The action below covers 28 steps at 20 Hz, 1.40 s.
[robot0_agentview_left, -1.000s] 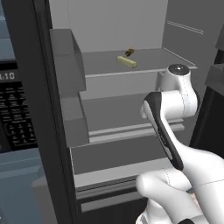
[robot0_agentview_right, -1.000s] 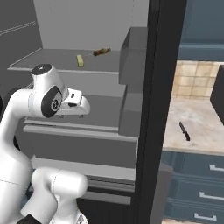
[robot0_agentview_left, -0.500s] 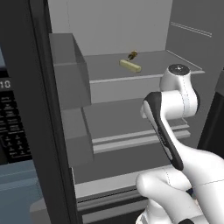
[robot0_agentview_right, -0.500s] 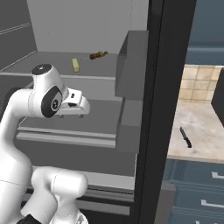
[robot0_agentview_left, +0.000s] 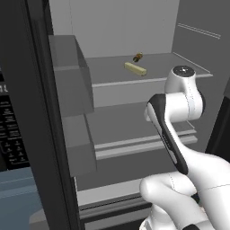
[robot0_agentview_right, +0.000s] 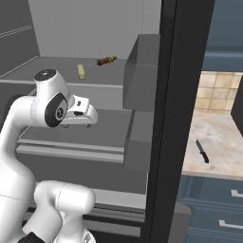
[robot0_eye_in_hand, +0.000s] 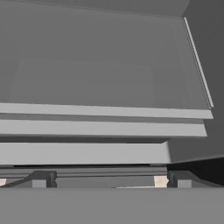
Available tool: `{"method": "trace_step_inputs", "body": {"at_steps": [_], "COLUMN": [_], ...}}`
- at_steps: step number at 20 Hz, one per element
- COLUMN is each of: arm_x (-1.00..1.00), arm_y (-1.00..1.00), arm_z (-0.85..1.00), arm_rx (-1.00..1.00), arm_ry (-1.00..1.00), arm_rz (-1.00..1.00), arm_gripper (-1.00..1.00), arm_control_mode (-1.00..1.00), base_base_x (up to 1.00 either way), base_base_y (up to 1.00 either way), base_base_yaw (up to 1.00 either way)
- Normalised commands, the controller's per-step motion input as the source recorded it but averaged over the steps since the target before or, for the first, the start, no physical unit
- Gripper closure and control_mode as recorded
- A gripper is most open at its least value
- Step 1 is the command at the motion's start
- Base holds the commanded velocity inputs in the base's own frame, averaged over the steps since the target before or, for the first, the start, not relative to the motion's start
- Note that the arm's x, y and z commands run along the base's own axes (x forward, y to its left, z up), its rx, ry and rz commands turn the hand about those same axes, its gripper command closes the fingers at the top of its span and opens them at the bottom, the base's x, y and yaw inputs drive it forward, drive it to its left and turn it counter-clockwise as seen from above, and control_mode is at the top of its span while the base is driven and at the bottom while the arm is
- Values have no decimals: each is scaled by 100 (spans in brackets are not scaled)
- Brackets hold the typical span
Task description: Retrieve the butter from the fridge and place it on a plate on the dining table. Then retrieve the butter knife by the fridge and place it near the plate.
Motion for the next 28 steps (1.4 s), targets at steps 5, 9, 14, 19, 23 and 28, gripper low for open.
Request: {"method": "trace_step_inputs", "body": {"at_steps": [5,9,14,19,23,28], "arm_x": [0,5,0,-20,-42,-14], "arm_y": [0,0,0,-7,-1,0], "arm_z": [0,0,0,36,75,63], "arm_rx": [0,0,0,5,12,10], "arm_ry": [0,0,0,-17,-23,-6], "arm_rz": [0,0,0,3,2,0], "arm_gripper": [-100,-100,-100,-100,-100,-100], "arm_control_mode": [100,-100,-100,-100,-100,-100], "base_base_x": [22,0,0,0,0,0], "base_base_y": [0,0,0,0,0,0], "base_base_yaw": [0,0,0,0,0,0]}}
